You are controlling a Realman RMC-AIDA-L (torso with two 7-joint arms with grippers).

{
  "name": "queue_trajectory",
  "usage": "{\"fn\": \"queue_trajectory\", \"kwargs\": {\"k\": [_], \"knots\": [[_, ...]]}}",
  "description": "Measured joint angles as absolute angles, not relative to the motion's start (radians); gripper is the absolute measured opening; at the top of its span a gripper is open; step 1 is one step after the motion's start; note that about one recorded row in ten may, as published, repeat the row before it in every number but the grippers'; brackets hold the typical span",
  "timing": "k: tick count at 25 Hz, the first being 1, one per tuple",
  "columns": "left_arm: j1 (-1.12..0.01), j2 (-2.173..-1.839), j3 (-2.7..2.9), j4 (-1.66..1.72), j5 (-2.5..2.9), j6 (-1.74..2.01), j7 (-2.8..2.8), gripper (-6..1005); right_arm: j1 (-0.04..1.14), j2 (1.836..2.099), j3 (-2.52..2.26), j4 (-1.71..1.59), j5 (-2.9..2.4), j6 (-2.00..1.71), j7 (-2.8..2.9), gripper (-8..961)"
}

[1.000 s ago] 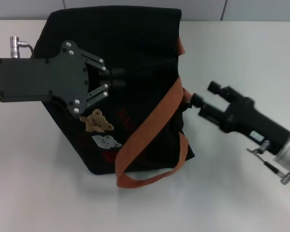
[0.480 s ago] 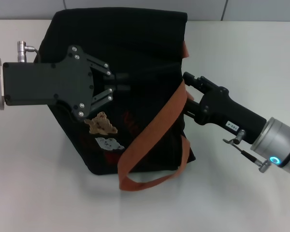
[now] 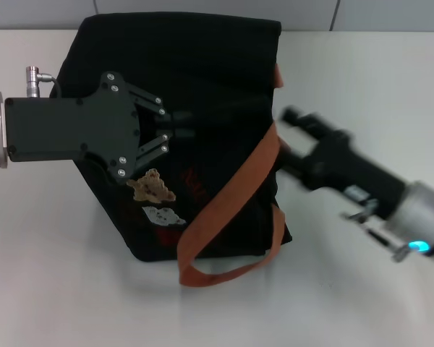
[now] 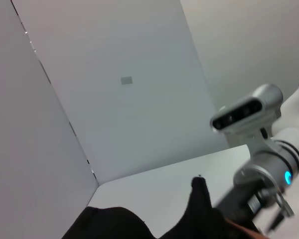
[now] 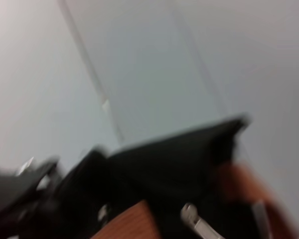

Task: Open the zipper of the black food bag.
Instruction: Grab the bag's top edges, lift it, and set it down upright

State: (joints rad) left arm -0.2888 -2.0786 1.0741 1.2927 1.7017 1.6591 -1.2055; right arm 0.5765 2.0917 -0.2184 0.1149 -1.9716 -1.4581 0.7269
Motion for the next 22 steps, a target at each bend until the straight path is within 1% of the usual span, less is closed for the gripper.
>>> {"fn": "queue_trajectory", "kwargs": {"k": [3,8,14,22], "knots": [[-0.29,-2.079,1.074,1.291,1.702,1.658,-1.206,94,0.597,2.092,-0.227,0.136,-1.986,-1.423,0.709,773],[-0.29,-2.078,1.075,1.275,1.698,1.658,-1.191,94,0.538,2.086,-0.208,0.1,-1.979,-1.464,0.715,772],[-0.292,-2.077,1.073,1.26,1.697,1.658,-1.185,93,0.515,2.089,-0.199,0.083,-1.977,-1.493,0.675,770],[-0.291,-2.077,1.075,1.248,1.692,1.658,-1.18,92,0.495,2.092,-0.163,0.153,-1.976,-1.515,0.29,767]]}}
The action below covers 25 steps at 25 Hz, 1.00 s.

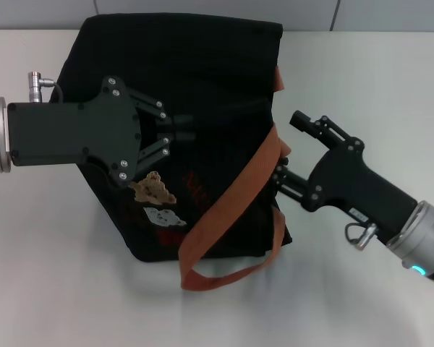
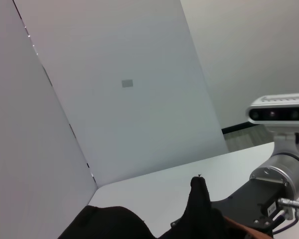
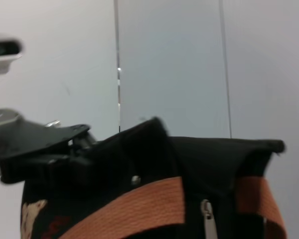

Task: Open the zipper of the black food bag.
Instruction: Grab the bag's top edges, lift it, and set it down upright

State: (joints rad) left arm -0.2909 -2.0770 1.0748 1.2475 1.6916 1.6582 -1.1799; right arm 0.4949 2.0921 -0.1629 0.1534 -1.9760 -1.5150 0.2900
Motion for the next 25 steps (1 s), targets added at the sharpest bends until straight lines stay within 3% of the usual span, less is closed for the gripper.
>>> {"fn": "queue_trajectory", "kwargs": {"k": [25], "knots": [[-0.293,-2.077,1.077,1.212,1.687,1.661,-1.18,90,0.457,2.092,0.024,0.356,-1.977,-1.453,-0.272,760]]}}
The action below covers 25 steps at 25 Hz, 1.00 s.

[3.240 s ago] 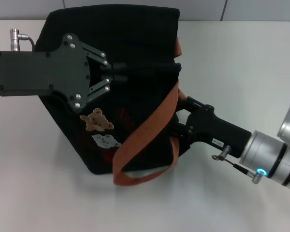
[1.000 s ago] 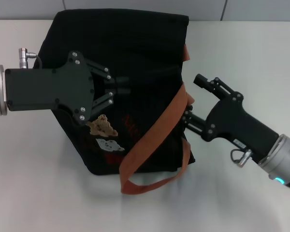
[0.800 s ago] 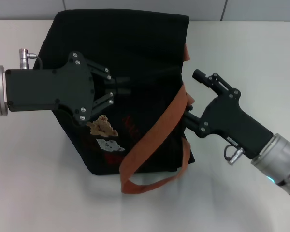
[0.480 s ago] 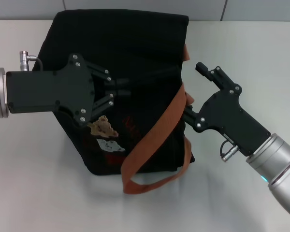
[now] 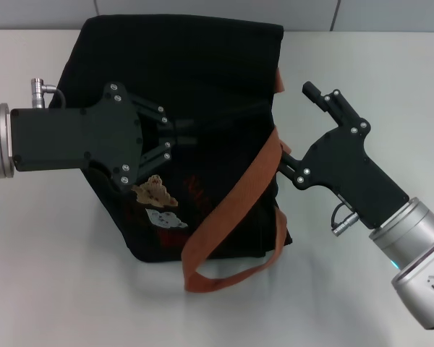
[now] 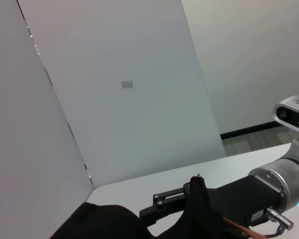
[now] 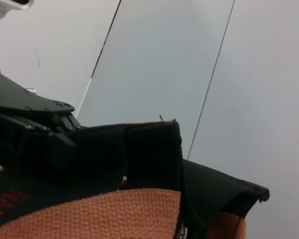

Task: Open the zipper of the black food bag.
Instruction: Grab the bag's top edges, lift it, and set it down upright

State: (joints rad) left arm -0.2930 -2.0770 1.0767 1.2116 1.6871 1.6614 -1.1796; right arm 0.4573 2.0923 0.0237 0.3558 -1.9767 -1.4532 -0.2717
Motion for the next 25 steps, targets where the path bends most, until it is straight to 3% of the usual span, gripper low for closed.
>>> {"fn": "queue_trajectory", "kwargs": {"k": [8,17,21,25], "knots": [[-0.293,-2.077,1.077,1.203,1.687,1.662,-1.18,89,0.454,2.092,0.016,0.361,-1.984,-1.454,-0.296,757],[-0.294,-2.077,1.079,1.2,1.688,1.659,-1.18,88,0.46,2.092,0.015,0.365,-1.988,-1.449,-0.317,542],[-0.295,-2.077,1.078,1.195,1.688,1.659,-1.18,88,0.472,2.092,0.014,0.365,-2.018,-1.434,-0.313,322],[-0.296,-2.077,1.078,1.19,1.688,1.658,-1.175,87,0.481,2.092,0.014,0.365,-2.029,-1.417,-0.309,216]]}}
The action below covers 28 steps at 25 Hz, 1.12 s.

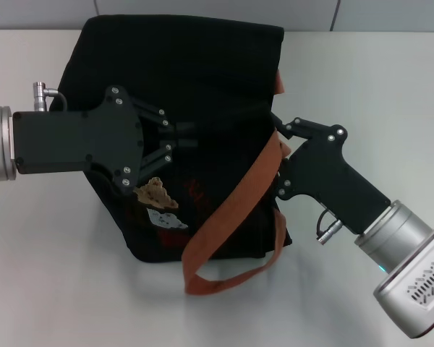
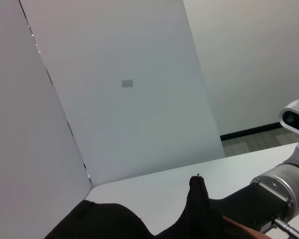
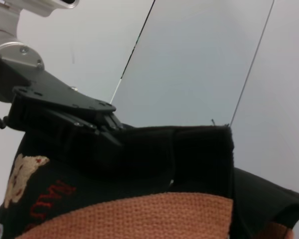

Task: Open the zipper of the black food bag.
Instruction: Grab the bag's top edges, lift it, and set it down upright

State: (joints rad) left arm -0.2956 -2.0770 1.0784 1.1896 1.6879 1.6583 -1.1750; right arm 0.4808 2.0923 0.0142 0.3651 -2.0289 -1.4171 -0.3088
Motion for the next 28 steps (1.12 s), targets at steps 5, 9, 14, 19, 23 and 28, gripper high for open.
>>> {"fn": "queue_trajectory", "kwargs": {"k": [5,9,14,19,23,28], "knots": [[-0.296,-2.077,1.077,1.187,1.688,1.658,-1.169,87,0.487,2.092,0.014,0.365,-2.038,-1.398,-0.307,108],[-0.296,-2.077,1.076,1.187,1.689,1.658,-1.169,86,0.488,2.092,0.014,0.365,-2.038,-1.397,-0.307,52],[-0.296,-2.077,1.075,1.187,1.689,1.658,-1.168,86,0.488,2.092,0.014,0.365,-2.039,-1.397,-0.306,3],[-0.286,-2.075,1.07,1.183,1.66,1.659,-1.165,85,0.488,2.092,0.014,0.362,-2.039,-1.395,-0.306,17],[-0.277,-2.071,1.025,1.143,1.6,1.665,-1.142,85,0.481,2.092,0.014,0.352,-2.039,-1.367,-0.304,29],[-0.277,-2.07,0.968,1.101,1.58,1.675,-1.126,84,0.471,2.092,0.014,0.344,-2.039,-1.338,-0.303,43]]}}
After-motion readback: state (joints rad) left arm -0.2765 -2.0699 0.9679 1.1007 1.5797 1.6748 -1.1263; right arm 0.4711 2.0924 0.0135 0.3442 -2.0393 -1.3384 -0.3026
